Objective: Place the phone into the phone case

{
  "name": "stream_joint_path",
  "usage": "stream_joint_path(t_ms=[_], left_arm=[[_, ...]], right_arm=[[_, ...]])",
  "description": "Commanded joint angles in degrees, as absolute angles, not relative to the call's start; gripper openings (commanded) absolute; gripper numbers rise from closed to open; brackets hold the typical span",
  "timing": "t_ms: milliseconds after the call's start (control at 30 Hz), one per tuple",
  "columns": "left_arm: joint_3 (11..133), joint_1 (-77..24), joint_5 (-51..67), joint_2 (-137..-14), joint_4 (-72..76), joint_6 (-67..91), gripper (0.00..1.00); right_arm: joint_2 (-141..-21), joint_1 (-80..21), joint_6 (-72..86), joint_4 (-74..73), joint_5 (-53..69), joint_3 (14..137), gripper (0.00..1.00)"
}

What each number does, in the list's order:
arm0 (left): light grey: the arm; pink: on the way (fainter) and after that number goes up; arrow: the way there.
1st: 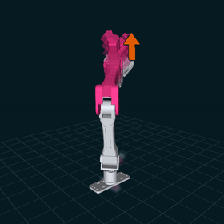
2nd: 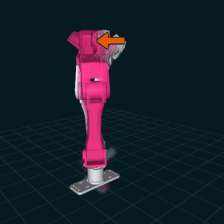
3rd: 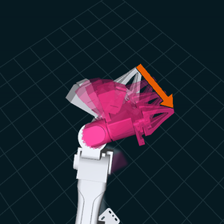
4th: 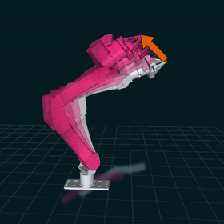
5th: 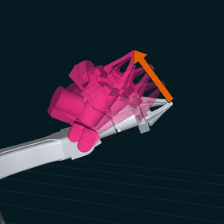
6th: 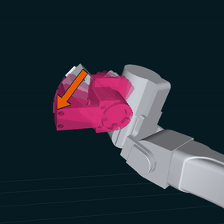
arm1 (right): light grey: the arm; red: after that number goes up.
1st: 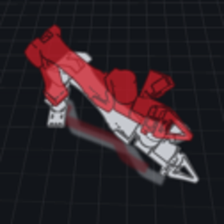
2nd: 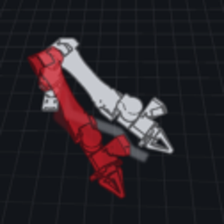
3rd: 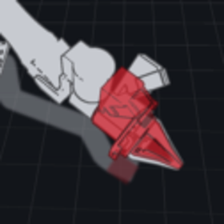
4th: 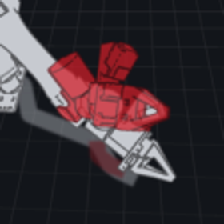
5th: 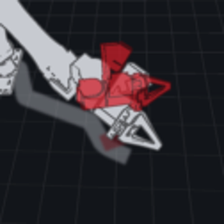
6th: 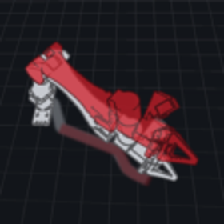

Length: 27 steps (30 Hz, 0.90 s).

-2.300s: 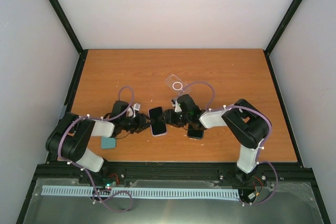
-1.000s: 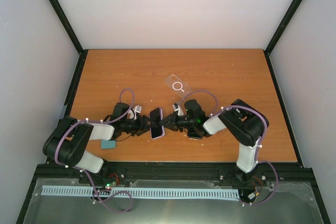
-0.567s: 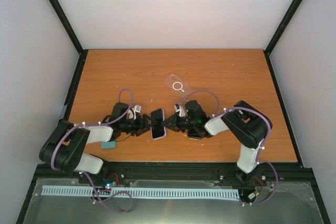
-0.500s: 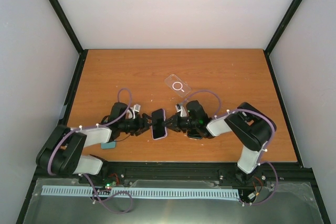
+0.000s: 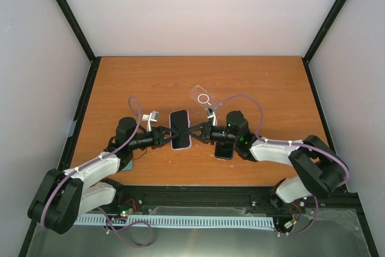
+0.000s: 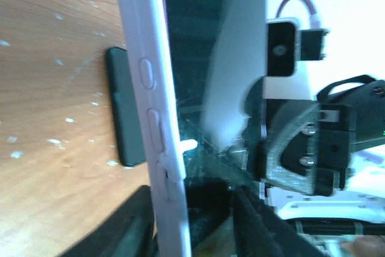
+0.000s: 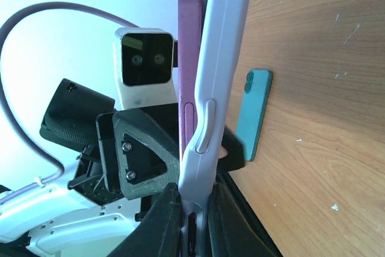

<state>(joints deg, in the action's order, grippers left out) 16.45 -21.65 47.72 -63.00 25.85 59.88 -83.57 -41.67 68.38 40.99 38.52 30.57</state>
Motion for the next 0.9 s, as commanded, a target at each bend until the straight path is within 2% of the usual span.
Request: stream_joint_path(t_ms=[0, 67, 200, 300, 400, 633, 733, 867], left_arm=[[13.91, -22.07, 52.63, -60.74, 38.74, 67.11, 0.29], [13.72, -22.04, 52.43, -59.61, 39.69, 68.02, 0.21], [13.92, -22.06, 51.88, -57.68, 39.51, 67.73, 0.02], [14.83, -22.06, 52.36, -57.6, 39.25, 66.67, 0.0], [16.38, -22.06, 53.5, -58.56, 39.51, 64.95, 0.0], [17.16, -22.06, 53.32, -60.28, 42.58, 65.07, 0.0], [17.89, -22.06, 53.57, -61.26, 41.34, 63.76, 0.0], [19.37, -22.06, 50.66, -61.61, 32.86, 56.49, 0.0]], right_arm=[[-79.8, -41.61, 69.71, 46.11, 39.77, 30.3, 0.06], [-78.72, -41.66, 68.11, 43.53, 39.37, 30.04, 0.13], [-76.89, -41.66, 65.79, 38.68, 38.72, 28.8, 0.33], [-76.63, -42.1, 66.22, 39.3, 39.8, 27.02, 0.48], [-76.83, -43.55, 67.5, 42.45, 40.07, 25.15, 0.54], [-77.62, -45.13, 70.42, 46.79, 40.71, 24.47, 0.53], [-77.84, -45.18, 72.17, 49.51, 40.91, 24.05, 0.4], [-77.81, -45.18, 76.39, 52.37, 39.66, 22.48, 0.14]])
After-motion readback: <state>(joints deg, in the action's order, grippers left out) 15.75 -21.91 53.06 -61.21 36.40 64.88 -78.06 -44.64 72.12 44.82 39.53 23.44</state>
